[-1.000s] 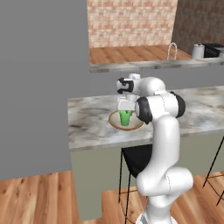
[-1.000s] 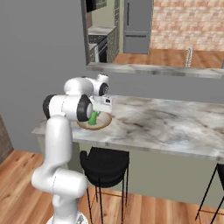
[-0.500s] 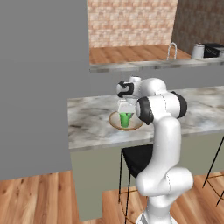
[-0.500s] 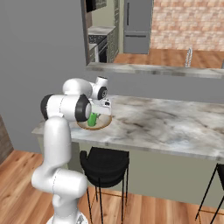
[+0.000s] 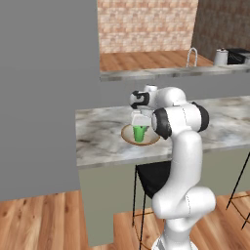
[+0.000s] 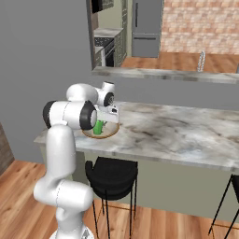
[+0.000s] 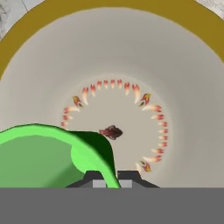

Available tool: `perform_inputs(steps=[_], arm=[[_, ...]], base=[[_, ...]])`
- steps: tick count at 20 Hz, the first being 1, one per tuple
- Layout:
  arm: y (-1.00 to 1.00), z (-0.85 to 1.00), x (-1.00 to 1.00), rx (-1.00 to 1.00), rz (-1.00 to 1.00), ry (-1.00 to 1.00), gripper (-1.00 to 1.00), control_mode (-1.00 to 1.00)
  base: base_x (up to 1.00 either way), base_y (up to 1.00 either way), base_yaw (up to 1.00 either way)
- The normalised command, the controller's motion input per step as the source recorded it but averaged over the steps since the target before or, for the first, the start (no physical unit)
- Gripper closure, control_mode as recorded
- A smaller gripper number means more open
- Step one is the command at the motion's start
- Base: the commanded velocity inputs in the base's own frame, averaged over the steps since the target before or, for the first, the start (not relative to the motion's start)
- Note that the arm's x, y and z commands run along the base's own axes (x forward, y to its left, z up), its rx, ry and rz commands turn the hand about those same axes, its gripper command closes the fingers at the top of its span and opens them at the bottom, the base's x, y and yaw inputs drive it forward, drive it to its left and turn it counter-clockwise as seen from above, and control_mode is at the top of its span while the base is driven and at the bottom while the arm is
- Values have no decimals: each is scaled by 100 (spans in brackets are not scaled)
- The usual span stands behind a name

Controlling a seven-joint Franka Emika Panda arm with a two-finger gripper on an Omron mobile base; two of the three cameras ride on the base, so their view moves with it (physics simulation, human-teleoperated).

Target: Place the cup inside the bowl on the dining table and move the bowl to any counter.

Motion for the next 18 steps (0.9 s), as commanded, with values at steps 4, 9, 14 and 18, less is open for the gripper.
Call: perform_inputs(steps=[4, 9, 14, 18], arm=[[1, 0, 0, 0, 0, 0, -100, -100], [0, 0, 0, 0, 0, 0, -100, -100], [0, 6, 0, 0, 0, 0, -100, -100], [0, 46, 0, 0, 0, 0, -100, -100]], base=[[0, 0, 0], [0, 0, 0], [0, 0, 0], [0, 0, 0]])
